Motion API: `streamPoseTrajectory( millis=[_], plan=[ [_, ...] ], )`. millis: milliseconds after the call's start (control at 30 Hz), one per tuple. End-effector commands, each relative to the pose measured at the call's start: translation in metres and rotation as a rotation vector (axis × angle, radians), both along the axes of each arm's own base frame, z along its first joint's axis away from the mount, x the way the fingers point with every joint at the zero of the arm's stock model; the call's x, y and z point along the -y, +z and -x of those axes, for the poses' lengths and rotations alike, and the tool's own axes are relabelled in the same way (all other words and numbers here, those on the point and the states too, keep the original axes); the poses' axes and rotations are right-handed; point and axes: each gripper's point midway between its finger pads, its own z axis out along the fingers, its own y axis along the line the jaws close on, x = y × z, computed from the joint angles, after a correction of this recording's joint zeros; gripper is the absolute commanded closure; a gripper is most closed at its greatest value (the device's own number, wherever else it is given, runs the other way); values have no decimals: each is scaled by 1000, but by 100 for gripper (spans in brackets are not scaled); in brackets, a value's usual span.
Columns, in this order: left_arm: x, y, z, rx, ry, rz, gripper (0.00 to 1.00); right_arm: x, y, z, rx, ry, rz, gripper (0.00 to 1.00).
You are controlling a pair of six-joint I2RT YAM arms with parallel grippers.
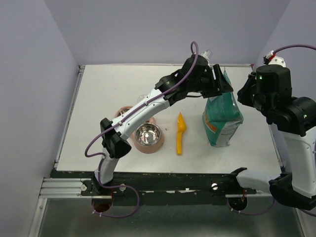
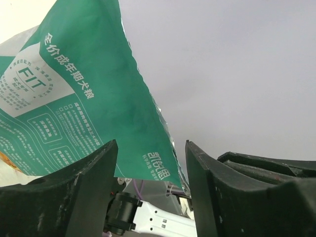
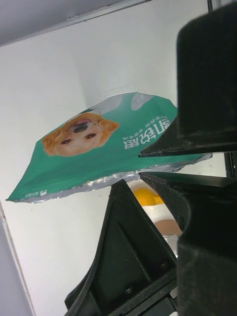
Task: Serve the pet food
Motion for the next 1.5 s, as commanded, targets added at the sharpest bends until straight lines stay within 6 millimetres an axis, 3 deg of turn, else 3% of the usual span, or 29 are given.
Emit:
streamPoseTrajectory(
  millis=[0, 67, 133, 300, 400, 467, 500, 667, 767, 1000, 1200, 1267, 1333, 1467],
  plan=[
    [-1, 25, 10, 13, -36, 54, 32, -10, -27, 18, -136, 37, -38, 71],
    [-1, 20, 9, 11, -34, 43, 34, -13, -33, 18, -152, 43, -45, 65],
    [-1, 13, 5, 7, -21, 24, 47, -17, -35, 16, -159, 68, -42, 62],
    [7, 12, -4, 8, -19, 37, 64, -15, -31, 8, -145, 72, 1, 62],
    [10, 7, -4, -9, -27, 40, 62, -6, -27, 5, -141, 29, 38, 62],
    [11, 7, -2, -7, -31, 41, 52, -3, -21, 4, -123, 13, 39, 62],
    [12, 6, -2, -6, -33, 43, 52, -1, -19, 4, -114, 2, 38, 62],
    [11, 0, -3, -10, -28, 29, 69, 7, -6, 5, -63, -50, 29, 62],
    [12, 0, -4, -8, -28, 27, 78, 8, -9, 2, -77, -32, 71, 62],
    [18, -2, -7, -12, -31, 37, 84, -2, -35, -10, -141, 98, 191, 63],
    [23, -9, -10, -17, -32, 37, 81, -10, -46, -19, -164, 144, 215, 63],
    [25, -9, -12, -13, -32, 41, 85, -11, -46, -21, -166, 150, 219, 64],
    [25, -7, -13, 6, -31, 40, 98, -8, -49, -23, -180, 143, 248, 64],
    [23, 2, -15, 51, -23, 46, 100, 2, -44, -27, -182, 107, 309, 65]
  ],
)
